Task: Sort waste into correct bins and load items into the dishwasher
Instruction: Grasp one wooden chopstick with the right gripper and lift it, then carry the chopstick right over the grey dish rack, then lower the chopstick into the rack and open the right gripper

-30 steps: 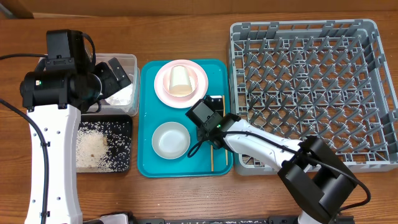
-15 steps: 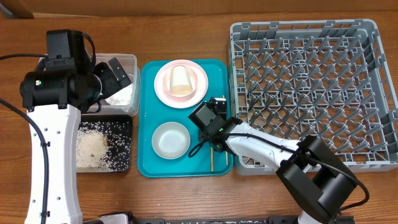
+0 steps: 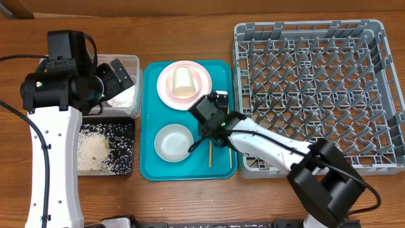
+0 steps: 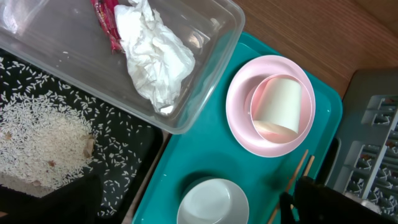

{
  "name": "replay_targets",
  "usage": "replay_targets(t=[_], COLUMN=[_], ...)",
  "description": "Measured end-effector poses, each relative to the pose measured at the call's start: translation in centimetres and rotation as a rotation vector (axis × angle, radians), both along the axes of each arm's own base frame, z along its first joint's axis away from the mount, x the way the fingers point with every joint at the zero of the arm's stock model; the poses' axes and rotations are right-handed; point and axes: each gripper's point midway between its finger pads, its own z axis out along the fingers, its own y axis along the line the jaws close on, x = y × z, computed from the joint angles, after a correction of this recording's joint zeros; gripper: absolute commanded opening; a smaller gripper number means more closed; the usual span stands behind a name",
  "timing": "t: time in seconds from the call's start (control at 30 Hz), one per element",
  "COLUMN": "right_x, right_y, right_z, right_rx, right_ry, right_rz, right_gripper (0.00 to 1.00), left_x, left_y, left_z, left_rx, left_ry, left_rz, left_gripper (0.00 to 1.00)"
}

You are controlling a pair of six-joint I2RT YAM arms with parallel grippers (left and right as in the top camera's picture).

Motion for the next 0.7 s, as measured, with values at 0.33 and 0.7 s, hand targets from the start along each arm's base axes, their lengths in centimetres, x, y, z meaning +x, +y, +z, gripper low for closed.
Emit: replay_targets(t=[0.33, 0.7], right_x=[2.6, 7.9], right_y=[-4.9, -16.6], right_z=[15.8, 14.5], right_rx=[-0.023, -0.235], right_ry=[-0.361, -0.321], right_rz=[0.054, -0.072], right_gripper=[0.04, 0.04], left_x=[0.0, 0.0], left_y=[0.0, 0.0], left_z=[0.0, 0.0], left_rx=[0.000, 0.000], left_ry=[0.000, 0.000], left_rz=[0.000, 0.000], left_gripper=[1.00, 1.00])
